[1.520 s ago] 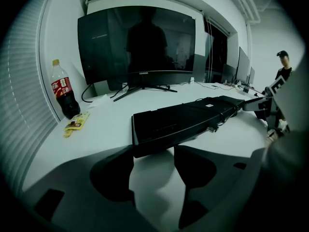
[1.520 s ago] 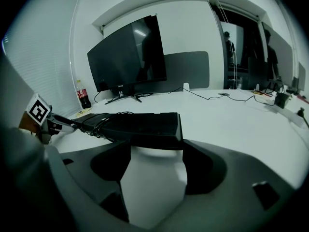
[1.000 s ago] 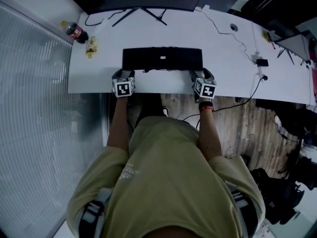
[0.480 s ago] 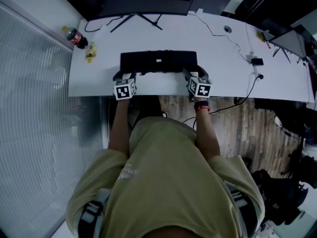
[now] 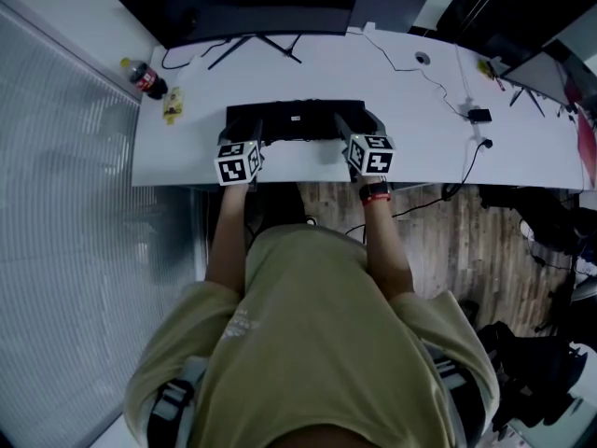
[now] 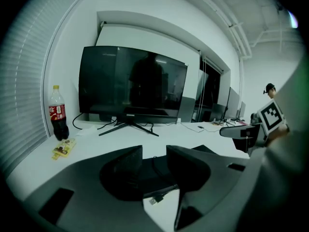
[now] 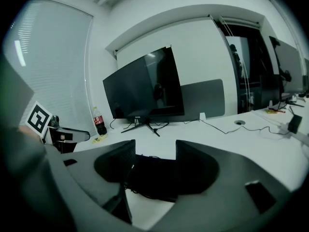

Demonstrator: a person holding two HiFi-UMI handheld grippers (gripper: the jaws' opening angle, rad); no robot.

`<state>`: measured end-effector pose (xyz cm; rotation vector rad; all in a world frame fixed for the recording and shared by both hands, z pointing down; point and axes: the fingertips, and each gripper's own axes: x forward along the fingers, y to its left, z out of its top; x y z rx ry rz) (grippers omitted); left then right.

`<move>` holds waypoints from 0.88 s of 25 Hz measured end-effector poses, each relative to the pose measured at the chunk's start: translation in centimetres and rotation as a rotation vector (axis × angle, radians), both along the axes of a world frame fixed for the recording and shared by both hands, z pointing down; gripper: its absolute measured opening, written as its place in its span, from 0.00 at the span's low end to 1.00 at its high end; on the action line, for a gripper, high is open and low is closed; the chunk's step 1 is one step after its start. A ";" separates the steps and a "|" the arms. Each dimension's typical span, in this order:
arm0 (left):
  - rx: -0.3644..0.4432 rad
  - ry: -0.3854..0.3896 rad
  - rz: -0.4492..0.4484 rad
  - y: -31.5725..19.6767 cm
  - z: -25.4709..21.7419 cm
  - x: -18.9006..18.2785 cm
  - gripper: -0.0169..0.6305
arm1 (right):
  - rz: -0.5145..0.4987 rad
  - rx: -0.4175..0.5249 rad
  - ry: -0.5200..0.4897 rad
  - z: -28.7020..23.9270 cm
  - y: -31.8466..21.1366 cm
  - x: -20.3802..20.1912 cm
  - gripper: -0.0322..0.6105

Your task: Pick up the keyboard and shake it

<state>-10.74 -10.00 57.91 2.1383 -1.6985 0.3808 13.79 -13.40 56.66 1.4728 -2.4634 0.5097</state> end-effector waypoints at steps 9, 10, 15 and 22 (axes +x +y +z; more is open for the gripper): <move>0.142 -0.009 0.013 -0.6 -6.5 1.3 0.16 | -0.024 0.157 -0.017 -7.9 -0.4 -1.7 0.33; 0.156 -0.009 0.016 -0.6 -7.0 1.5 0.16 | -0.021 0.170 -0.014 -8.6 -0.4 -1.7 0.32; 0.216 -0.022 0.043 -0.8 -9.9 2.6 0.13 | -0.002 0.197 -0.034 -10.2 -0.1 -2.0 0.22; 0.252 -0.035 0.046 -0.8 -11.1 3.2 0.08 | 0.003 0.211 -0.031 -10.8 0.3 -2.4 0.16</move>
